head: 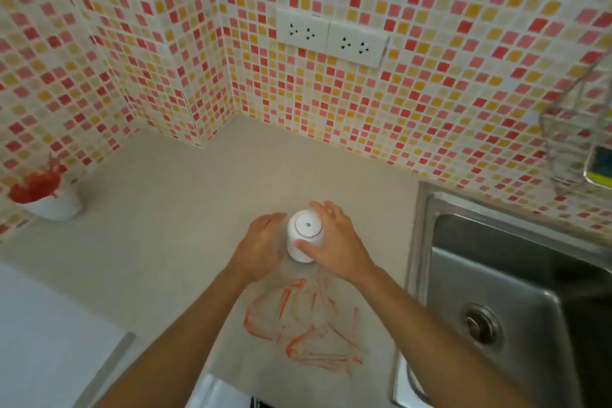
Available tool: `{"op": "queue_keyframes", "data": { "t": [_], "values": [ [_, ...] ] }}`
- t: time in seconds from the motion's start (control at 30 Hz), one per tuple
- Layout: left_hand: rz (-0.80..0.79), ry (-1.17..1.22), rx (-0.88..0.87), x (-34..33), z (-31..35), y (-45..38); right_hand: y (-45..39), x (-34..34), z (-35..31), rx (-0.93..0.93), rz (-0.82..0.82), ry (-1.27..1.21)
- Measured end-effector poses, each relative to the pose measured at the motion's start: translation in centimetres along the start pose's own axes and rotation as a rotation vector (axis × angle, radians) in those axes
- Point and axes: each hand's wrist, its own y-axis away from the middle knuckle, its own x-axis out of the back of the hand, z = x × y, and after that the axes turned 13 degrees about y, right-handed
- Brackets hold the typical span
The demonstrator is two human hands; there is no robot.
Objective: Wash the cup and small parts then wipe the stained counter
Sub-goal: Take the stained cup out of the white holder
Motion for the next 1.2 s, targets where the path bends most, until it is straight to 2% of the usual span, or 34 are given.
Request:
{"op": "queue_keyframes", "data": {
  "t": [0.07,0.13,0.2,0.33,0.57,0.7,0.87,1.2],
  "values": [
    [-0.073,0.039,-0.076,-0.7,-0.8,-0.4,-0.6,-0.8,-0.1,-0.050,-0.023,0.001],
    [-0.136,0.144,-0.036,-1.2,-0.5,-0.2,-0.6,-1.5,0.1,-0.103,-0.023,-0.012],
    [-0.091,0.264,-0.049,-1.6,0.0,-0.4,-0.8,-2.0,-0.2,-0.140,0.008,-0.006],
    [-0.113,0.411,-0.031,-2.1,0.2,-1.1,-1.2,-2.6,-1.3,-0.204,0.081,0.031],
    [-0.108,0.441,0.023,-2.8,0.2,-2.2,-1.6,-3.5,-2.7,-0.412,0.158,-0.050],
    [-0.123,0.449,0.038,-2.7,0.8,-2.1,-2.0,-2.5,-2.4,-0.502,0.150,-0.155],
    [-0.129,0.527,0.058,-2.8,1.9,-2.2,-2.4,-1.2,-1.3,-0.502,0.121,-0.139],
    [-0.235,0.469,0.098,-2.6,3.0,-3.0,-1.9,2.1,-0.2,-0.399,0.134,-0.070]
  ]
}}
